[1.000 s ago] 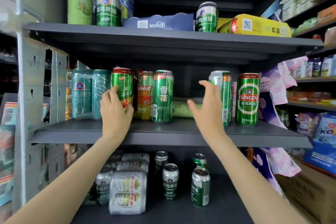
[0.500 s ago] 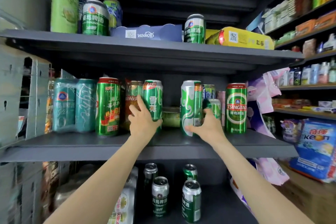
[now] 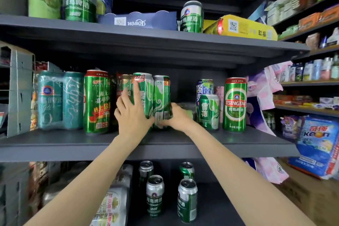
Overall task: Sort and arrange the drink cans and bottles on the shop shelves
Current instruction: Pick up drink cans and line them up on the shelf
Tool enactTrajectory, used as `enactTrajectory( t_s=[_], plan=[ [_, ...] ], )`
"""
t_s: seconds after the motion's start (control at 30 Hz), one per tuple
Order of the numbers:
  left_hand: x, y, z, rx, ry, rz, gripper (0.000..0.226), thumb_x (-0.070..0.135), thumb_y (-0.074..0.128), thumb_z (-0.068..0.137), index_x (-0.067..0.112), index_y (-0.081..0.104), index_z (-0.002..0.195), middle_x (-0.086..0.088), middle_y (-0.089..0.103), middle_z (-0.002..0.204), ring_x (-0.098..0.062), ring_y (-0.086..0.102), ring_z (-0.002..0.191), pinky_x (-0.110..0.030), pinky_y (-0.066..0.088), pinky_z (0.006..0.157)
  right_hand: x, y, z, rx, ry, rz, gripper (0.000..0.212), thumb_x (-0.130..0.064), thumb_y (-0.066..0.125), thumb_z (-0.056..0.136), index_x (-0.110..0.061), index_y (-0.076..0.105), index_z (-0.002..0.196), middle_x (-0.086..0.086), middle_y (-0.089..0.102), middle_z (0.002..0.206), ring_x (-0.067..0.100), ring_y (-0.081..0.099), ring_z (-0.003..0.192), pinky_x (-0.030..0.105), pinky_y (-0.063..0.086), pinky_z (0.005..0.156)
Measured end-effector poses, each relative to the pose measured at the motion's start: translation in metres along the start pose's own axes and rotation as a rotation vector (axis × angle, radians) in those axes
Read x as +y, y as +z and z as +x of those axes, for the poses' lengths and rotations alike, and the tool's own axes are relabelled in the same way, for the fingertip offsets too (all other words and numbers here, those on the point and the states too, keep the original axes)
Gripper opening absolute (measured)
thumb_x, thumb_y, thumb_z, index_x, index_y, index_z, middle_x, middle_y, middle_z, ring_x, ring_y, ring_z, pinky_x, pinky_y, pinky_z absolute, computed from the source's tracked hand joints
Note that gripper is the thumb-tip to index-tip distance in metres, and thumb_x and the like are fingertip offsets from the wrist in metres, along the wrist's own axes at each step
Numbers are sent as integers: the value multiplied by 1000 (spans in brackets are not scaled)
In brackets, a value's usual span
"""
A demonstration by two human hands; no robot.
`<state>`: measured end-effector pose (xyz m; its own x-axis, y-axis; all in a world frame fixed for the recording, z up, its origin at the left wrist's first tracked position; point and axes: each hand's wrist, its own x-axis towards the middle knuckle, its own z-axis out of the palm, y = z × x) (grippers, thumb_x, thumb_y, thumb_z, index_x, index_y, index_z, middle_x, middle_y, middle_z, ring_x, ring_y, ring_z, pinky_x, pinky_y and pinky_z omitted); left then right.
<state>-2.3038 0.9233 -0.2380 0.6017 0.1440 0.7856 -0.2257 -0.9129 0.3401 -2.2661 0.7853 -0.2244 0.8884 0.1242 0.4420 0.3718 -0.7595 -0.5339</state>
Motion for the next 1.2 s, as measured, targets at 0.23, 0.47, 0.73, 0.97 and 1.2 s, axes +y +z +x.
enactTrajectory(
  t_s=[0.23, 0.47, 0.73, 0.97, 1.2],
  plan=[
    [0, 5, 2, -55, 65, 0, 102, 36, 63, 82, 37, -18, 143, -15, -14, 153, -39, -4, 141, -56, 20, 108, 29, -26, 17, -117, -34, -577, 73, -14, 70, 81, -2, 28, 140, 22, 42, 135, 35, 36, 129, 36, 36, 100],
    [-1, 5, 2, -47, 70, 10, 102, 37, 62, 82, 37, -20, 142, -17, -9, 154, -38, 1, 141, -55, 21, 107, 20, -12, 30, -149, -63, -788, 64, 0, 51, 88, -4, 19, 143, 24, 19, 142, 44, 35, 127, 44, 38, 101],
    [-2, 3, 2, -68, 63, -19, 102, 37, 64, 81, 38, -15, 144, -17, -6, 154, -39, 1, 140, -56, 20, 107, 0, -28, -6, 0, -122, -608, 66, -18, 63, 82, -8, 26, 136, 17, 43, 123, 39, 52, 106, 34, 39, 73],
    [-3, 1, 2, -40, 78, 5, 101, 38, 65, 80, 35, -12, 146, -19, -5, 154, -40, 1, 140, -55, 16, 109, 2, -34, -68, 192, 47, -376, 60, -29, 69, 79, -13, 35, 126, 12, 42, 121, 32, 50, 105, 38, 46, 81],
    [4, -6, -3, 29, 121, -50, 83, 27, 60, 86, 25, 6, 149, -23, 4, 152, -40, 9, 139, -54, 17, 109, 26, -62, -128, 423, 47, -36, 49, -27, 71, 81, -8, 55, 124, 1, 54, 104, 11, 46, 90, 18, 38, 68]
  ],
)
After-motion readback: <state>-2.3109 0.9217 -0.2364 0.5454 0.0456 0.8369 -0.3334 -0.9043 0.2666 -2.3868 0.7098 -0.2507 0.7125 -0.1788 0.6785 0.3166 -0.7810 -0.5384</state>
